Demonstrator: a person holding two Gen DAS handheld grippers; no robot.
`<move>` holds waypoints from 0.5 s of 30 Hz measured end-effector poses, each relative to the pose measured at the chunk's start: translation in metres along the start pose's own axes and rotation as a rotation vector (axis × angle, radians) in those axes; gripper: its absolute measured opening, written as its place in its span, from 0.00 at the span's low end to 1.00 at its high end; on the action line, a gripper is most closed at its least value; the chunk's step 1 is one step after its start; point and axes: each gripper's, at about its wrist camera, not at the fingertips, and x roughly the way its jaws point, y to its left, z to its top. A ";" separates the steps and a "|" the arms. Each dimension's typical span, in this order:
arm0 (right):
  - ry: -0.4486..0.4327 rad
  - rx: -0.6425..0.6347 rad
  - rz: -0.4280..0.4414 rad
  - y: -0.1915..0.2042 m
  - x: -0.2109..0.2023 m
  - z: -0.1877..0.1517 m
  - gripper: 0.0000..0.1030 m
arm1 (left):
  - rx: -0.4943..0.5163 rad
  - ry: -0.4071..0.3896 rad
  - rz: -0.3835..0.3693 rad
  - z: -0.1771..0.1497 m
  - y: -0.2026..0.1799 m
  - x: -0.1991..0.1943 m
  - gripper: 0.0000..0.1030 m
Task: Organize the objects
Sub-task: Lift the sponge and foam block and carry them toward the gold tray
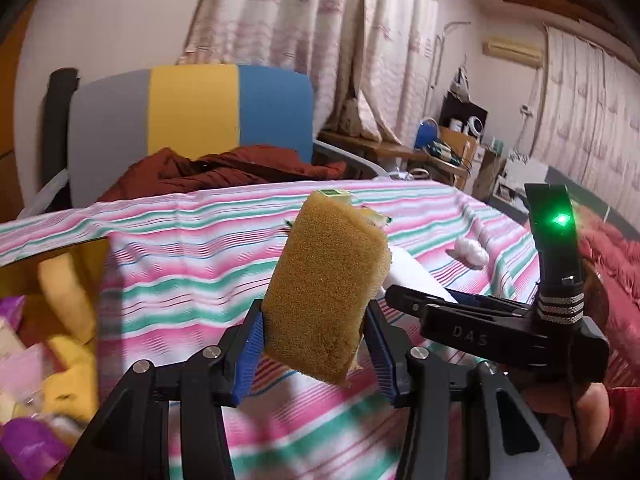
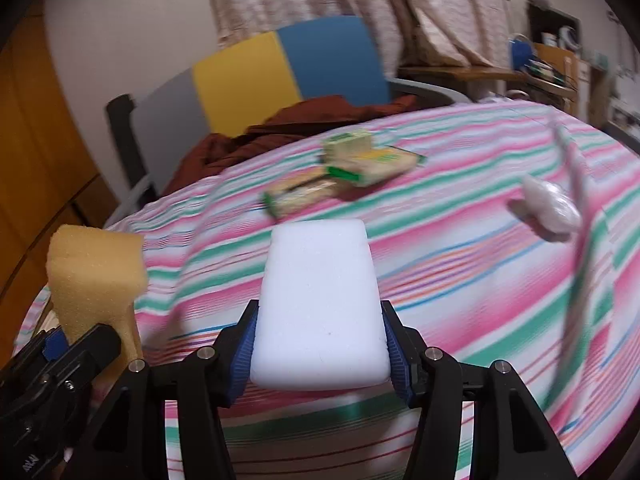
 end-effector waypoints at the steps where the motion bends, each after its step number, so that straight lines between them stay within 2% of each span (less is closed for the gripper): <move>1: -0.002 -0.018 0.018 0.010 -0.002 0.000 0.55 | -0.016 -0.003 0.004 -0.001 0.005 -0.006 0.47; 7: -0.013 -0.129 0.130 0.076 -0.013 -0.002 0.55 | -0.139 -0.022 0.044 0.000 0.050 -0.042 0.47; 15: 0.021 -0.248 0.310 0.171 -0.014 -0.003 0.56 | -0.272 -0.047 0.204 -0.002 0.137 -0.093 0.48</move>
